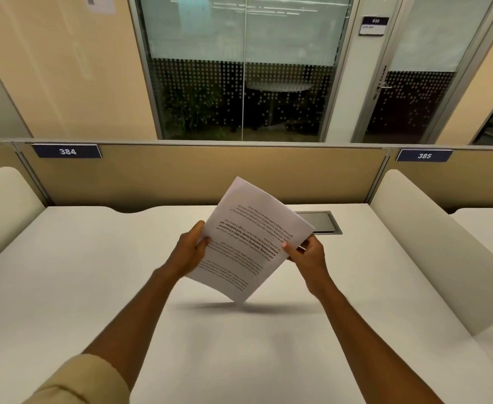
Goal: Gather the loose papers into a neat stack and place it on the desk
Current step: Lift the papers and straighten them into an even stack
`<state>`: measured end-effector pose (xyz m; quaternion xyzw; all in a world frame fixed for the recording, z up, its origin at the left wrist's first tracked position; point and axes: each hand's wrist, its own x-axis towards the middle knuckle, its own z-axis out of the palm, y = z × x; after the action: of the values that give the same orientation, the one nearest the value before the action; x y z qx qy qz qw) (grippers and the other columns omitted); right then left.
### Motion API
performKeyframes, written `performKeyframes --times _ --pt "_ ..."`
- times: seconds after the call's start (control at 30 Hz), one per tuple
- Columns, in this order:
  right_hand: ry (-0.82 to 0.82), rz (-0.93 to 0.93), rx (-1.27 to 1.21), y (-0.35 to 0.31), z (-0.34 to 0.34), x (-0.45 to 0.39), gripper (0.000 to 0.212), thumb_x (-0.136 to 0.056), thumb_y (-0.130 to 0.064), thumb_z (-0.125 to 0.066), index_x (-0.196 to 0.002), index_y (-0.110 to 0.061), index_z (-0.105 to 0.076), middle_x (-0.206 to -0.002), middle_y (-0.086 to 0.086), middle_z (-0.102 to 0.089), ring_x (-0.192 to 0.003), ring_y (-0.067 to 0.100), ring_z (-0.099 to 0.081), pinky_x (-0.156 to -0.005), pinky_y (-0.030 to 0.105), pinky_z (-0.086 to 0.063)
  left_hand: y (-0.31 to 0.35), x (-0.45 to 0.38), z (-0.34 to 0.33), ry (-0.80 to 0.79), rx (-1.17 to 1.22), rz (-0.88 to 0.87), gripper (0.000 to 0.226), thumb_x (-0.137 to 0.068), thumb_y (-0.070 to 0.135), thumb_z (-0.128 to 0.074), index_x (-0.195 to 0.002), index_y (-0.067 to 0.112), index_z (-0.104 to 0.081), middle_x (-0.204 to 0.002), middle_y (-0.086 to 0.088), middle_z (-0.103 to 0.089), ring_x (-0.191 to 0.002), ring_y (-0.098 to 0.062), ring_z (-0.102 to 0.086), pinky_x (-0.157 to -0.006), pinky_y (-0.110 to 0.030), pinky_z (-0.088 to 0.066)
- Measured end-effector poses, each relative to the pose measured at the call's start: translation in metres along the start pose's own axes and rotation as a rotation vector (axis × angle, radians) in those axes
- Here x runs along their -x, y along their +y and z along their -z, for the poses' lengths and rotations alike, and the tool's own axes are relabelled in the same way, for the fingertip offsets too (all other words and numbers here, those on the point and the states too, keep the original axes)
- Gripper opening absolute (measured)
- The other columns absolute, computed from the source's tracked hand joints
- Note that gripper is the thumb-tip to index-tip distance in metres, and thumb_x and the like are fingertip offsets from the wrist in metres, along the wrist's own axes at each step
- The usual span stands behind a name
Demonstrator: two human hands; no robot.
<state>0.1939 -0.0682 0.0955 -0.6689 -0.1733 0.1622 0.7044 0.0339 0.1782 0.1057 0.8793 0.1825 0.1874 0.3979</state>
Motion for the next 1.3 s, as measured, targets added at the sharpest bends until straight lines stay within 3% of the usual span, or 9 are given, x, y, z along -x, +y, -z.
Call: performKeyframes --times 0.1,0.27,0.43,0.63,0.73,0.93,1.1,1.3 --pt "-0.016 0.058 -0.03 -0.018 0.013 -0.011 0.039 -0.078 -0.007 -0.078 -0.112 -0.012 -0.059 -0.105 0.011 -0.07 -0.094 0.024 -0.071 -0.077 0.04 -0.061 0.012 -0.015 0.02 -0.046 -0.065 -0.048 0.011 -0.101 0.016 -0.039 -0.104 0.012 -0.048 -0.105 -0.005 -0.07 -0.09 -0.024 -0.07 -0.074 -0.041 -0.062" --pt "-0.042 0.141 0.191 -0.037 0.035 -0.024 0.031 -0.074 -0.011 -0.082 -0.092 -0.023 -0.061 -0.097 0.007 -0.072 -0.085 0.019 -0.071 -0.072 0.031 -0.062 0.032 -0.028 0.039 -0.111 -0.184 -0.144 0.008 -0.099 0.011 -0.041 -0.094 0.016 -0.044 -0.1 -0.006 -0.068 -0.088 -0.028 -0.066 -0.076 -0.05 -0.058" --pt "-0.215 0.169 0.469 -0.042 0.036 -0.029 0.028 -0.078 -0.02 -0.079 -0.1 -0.023 -0.061 -0.096 0.002 -0.073 -0.085 0.019 -0.072 -0.074 0.031 -0.061 0.052 -0.031 0.035 -0.196 -0.377 -0.259 0.01 -0.098 0.014 -0.041 -0.093 0.023 -0.044 -0.112 -0.005 -0.069 -0.088 -0.023 -0.067 -0.069 -0.033 -0.058" --pt "-0.2 0.145 0.49 -0.033 0.019 -0.023 0.015 -0.089 -0.029 -0.067 -0.1 -0.02 -0.066 -0.093 0.0 -0.073 -0.082 0.017 -0.071 -0.073 0.036 -0.061 0.06 -0.034 0.017 -0.252 -0.478 -0.302 0.013 -0.098 0.015 -0.043 -0.109 0.016 -0.05 -0.118 -0.007 -0.068 -0.096 -0.025 -0.068 -0.071 -0.03 -0.058" --pt "-0.137 0.133 0.473 -0.027 0.018 -0.019 0.017 -0.091 -0.029 -0.064 -0.103 -0.016 -0.065 -0.095 0.003 -0.072 -0.082 0.02 -0.07 -0.071 0.035 -0.059 0.056 -0.033 0.016 -0.241 -0.373 -0.269 0.006 -0.097 0.022 -0.048 -0.096 0.017 -0.051 -0.112 -0.004 -0.07 -0.089 -0.022 -0.069 -0.071 -0.03 -0.06" --pt "-0.072 0.078 0.403 -0.014 0.033 -0.012 0.01 -0.093 -0.026 -0.06 -0.102 -0.023 -0.063 -0.095 0.002 -0.071 -0.082 0.021 -0.07 -0.066 0.03 -0.056 0.032 -0.026 0.032 -0.197 -0.254 -0.03 0.023 -0.083 0.024 -0.072 -0.069 0.026 -0.054 -0.088 -0.004 -0.069 -0.079 -0.024 -0.068 -0.067 -0.039 -0.059" --pt "-0.058 0.009 0.317 -0.002 0.042 -0.003 0.007 -0.093 -0.024 -0.061 -0.098 -0.03 -0.062 -0.092 -0.004 -0.073 -0.077 0.019 -0.072 -0.06 0.025 -0.055 -0.001 -0.013 0.035 -0.132 0.022 0.189 0.023 -0.079 0.02 -0.079 -0.084 0.001 -0.068 -0.086 -0.015 -0.073 -0.075 -0.025 -0.065 -0.067 -0.038 -0.053" --pt "-0.05 -0.054 0.214 0.015 0.041 0.008 0.012 -0.093 -0.021 -0.061 -0.105 -0.025 -0.061 -0.097 0.0 -0.074 -0.082 0.021 -0.073 -0.066 0.035 -0.059 -0.03 0.022 0.008 -0.062 0.493 0.334 0.025 -0.089 0.014 -0.068 -0.112 0.004 -0.064 -0.103 -0.008 -0.076 -0.1 -0.03 -0.071 -0.086 -0.043 -0.058"
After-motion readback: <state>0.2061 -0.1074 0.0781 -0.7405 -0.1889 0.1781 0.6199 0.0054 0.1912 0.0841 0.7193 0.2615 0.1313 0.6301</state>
